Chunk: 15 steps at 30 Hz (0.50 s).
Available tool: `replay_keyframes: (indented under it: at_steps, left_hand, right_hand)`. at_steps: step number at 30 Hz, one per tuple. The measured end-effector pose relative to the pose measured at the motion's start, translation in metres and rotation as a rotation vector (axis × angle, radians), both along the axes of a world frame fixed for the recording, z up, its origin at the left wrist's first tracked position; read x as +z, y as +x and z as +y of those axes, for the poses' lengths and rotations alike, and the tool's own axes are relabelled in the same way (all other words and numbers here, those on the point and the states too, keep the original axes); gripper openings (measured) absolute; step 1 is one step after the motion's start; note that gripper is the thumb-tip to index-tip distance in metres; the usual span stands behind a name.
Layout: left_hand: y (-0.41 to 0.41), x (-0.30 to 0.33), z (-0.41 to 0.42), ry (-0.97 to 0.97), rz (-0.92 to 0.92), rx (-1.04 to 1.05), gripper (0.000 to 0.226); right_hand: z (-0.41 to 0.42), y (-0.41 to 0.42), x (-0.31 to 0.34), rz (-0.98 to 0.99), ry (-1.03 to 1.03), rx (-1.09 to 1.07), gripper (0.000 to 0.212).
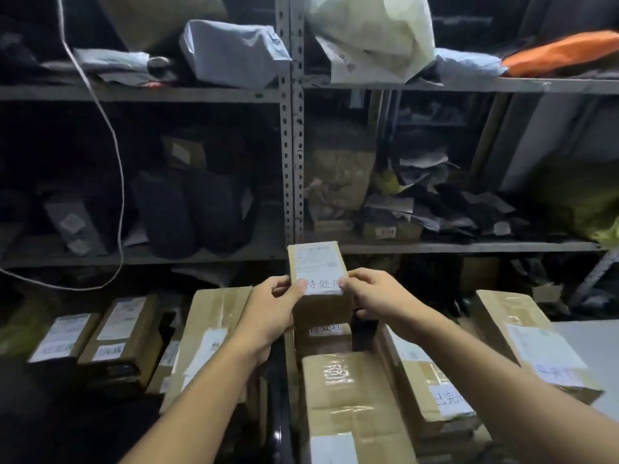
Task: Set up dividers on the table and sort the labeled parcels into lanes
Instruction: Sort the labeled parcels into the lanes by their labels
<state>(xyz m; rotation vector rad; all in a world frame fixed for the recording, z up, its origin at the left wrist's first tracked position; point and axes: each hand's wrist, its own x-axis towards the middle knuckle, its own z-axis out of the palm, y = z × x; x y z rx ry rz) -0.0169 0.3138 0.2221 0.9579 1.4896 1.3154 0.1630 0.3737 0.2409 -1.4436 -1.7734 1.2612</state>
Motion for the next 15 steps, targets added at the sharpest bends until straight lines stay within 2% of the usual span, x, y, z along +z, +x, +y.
replay_keyframes:
  at_steps: [3,10,15]
  left_hand:
    - [-0.001,-0.020,0.005,-0.028,-0.017,-0.001,0.012]
    - [0.000,-0.037,0.008,-0.056,0.007,0.000,0.024]
    - [0.000,-0.037,0.010,-0.071,0.011,0.026,0.025]
  right_hand:
    - [0.011,0.000,-0.021,-0.052,-0.001,0.035,0.021]
    - [0.013,0.000,-0.037,-0.116,0.011,0.038,0.032]
    - [0.014,-0.002,-0.034,-0.148,0.001,0.038,0.040]
